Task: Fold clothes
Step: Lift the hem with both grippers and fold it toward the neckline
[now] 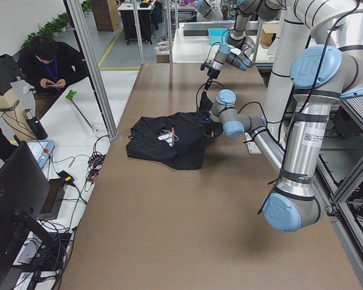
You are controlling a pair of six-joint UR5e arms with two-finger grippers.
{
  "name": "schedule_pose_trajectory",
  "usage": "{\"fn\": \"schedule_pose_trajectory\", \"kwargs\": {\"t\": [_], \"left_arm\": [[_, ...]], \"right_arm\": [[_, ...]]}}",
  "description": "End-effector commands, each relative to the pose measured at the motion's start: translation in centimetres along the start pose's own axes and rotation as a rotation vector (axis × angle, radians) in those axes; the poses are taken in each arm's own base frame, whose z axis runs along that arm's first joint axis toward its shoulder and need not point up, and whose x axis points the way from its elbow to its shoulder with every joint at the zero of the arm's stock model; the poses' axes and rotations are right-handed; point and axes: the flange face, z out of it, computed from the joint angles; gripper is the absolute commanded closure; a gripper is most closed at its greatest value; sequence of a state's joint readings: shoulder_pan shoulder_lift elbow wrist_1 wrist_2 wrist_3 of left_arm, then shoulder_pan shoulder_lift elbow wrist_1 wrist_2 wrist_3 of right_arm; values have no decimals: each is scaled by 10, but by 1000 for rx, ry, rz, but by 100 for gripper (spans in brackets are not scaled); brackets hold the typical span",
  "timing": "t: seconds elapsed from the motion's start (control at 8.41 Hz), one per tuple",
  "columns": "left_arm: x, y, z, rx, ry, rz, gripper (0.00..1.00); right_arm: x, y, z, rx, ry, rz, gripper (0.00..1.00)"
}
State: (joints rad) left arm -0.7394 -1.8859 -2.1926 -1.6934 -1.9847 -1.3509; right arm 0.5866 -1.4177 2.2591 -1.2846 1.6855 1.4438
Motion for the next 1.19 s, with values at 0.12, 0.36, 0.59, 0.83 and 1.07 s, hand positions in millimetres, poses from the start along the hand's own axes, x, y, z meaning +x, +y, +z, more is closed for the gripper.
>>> {"fn": "schedule_pose_trajectory", "kwargs": {"t": [0.12,0.36,0.59,0.83,1.07], "left_arm": [[-21,28,-54,-239,62,90,100],[-35,128,-86,-426,97,190,100],[-43,169,-107,-523,107,236,100],[-47,157,-94,-476,72,214,100],[-34,108,-33,-303,3,179,100]], "right_arm": [[10,38,-45,-335,-42,-80,100],[21,127,-98,-577,-79,-224,100],[19,163,-108,-681,-89,-267,100],[17,163,-103,-663,-84,-264,100],[10,154,-62,-507,-32,-263,100]]}}
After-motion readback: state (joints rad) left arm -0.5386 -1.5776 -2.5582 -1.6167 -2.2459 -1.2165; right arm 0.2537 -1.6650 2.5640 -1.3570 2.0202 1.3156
